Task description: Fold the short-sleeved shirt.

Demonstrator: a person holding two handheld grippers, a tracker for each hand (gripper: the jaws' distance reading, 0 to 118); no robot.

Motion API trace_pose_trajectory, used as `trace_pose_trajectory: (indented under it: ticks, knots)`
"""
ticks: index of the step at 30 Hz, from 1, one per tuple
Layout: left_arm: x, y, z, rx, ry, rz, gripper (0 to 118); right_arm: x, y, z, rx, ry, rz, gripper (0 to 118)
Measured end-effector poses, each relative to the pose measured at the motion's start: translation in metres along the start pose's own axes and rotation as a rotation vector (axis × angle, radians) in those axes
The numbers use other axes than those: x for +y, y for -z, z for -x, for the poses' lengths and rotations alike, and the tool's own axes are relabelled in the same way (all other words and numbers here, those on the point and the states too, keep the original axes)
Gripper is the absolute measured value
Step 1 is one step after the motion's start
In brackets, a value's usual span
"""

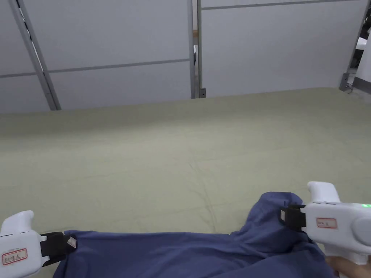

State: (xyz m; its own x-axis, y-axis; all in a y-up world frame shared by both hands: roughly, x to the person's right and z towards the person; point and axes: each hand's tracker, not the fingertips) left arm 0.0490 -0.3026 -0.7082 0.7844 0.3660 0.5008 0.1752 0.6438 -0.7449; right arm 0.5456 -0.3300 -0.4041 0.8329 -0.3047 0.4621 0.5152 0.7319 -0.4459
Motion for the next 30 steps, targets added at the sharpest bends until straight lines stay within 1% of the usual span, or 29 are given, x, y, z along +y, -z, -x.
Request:
trace_pose_trajectory:
  ticks: [2,3,4,5,6,9,10,11,12,13,16,18,20,21,22,23,24,25,26,27,28,29,30]
  knots:
    - [-0.006,-0.02,-0.002,-0.003,0.026,-0.032,5,-0.008,-0.027,0.001,-0.005,-0.007,-0.064,5]
    - [-0.012,-0.032,-0.005,0.008,0.045,-0.059,5,-0.013,-0.042,0.001,-0.012,-0.024,-0.103,5]
    - [-0.019,-0.044,-0.006,0.024,0.061,-0.072,5,-0.019,-0.057,0.001,-0.012,-0.015,-0.138,5]
    - [-0.026,-0.054,-0.004,0.028,0.06,-0.082,5,-0.025,-0.07,-0.001,0.016,-0.005,-0.144,5]
    - [-0.034,-0.064,-0.001,0.017,0.06,-0.085,5,-0.036,-0.092,0.01,0.019,-0.006,-0.156,5]
    - [-0.062,-0.089,0.004,0.038,0.056,-0.088,5,-0.065,-0.122,0.01,0.012,-0.048,-0.134,5]
    - [-0.073,-0.094,0.008,0.044,0.045,-0.079,5,-0.075,-0.117,-0.005,0.012,-0.095,-0.093,5]
    - [-0.083,-0.096,0.011,0.055,0.037,-0.059,5,-0.087,-0.12,-0.005,-0.01,-0.121,-0.072,5]
    - [-0.094,-0.098,0.014,0.084,0.031,-0.022,5,-0.099,-0.122,-0.007,-0.015,-0.131,-0.021,5]
    - [-0.104,-0.099,0.017,0.093,0.022,-0.01,5,-0.11,-0.123,-0.01,0.004,-0.136,0.019,5]
    - [-0.129,-0.091,0.031,0.119,-0.025,0.101,5,-0.142,-0.121,-0.01,-0.021,-0.193,0.118,5]
    - [-0.144,-0.084,0.032,0.131,-0.026,0.205,5,-0.158,-0.114,-0.017,-0.024,-0.197,0.2,5]
    - [-0.153,-0.077,0.035,0.137,-0.055,0.315,5,-0.168,-0.109,-0.018,-0.018,-0.221,0.269,6]
    - [-0.157,-0.071,0.038,0.151,-0.071,0.348,5,-0.169,-0.106,-0.019,-0.009,-0.218,0.335,21]
    - [-0.159,-0.069,0.041,0.141,-0.091,0.374,6,-0.169,-0.104,-0.019,-0.02,-0.227,0.387,51]
    - [-0.16,-0.069,0.043,0.141,-0.109,0.391,16,-0.17,-0.102,-0.018,-0.039,-0.257,0.418,86]
    - [-0.159,-0.071,0.044,0.142,-0.111,0.358,53,-0.172,-0.105,-0.016,-0.036,-0.29,0.413,117]
    - [-0.157,-0.078,0.039,0.143,-0.11,0.344,91,-0.172,-0.107,-0.017,-0.082,-0.326,0.385,118]
    - [-0.155,-0.083,0.038,0.131,-0.113,0.296,118,-0.169,-0.112,-0.02,-0.116,-0.34,0.326,118]
    - [-0.151,-0.09,0.034,0.164,-0.101,0.262,118,-0.157,-0.123,-0.019,-0.107,-0.336,0.224,118]
    - [-0.146,-0.106,0.031,0.19,-0.054,0.146,118,-0.144,-0.131,-0.017,-0.13,-0.321,0.169,118]
    - [-0.133,-0.128,0.03,0.206,-0.071,0.059,118,-0.123,-0.148,-0.008,-0.166,-0.303,0.083,118]
    - [-0.124,-0.145,0.025,0.225,-0.063,-0.008,118,-0.106,-0.165,0.0,-0.16,-0.277,0.006,118]
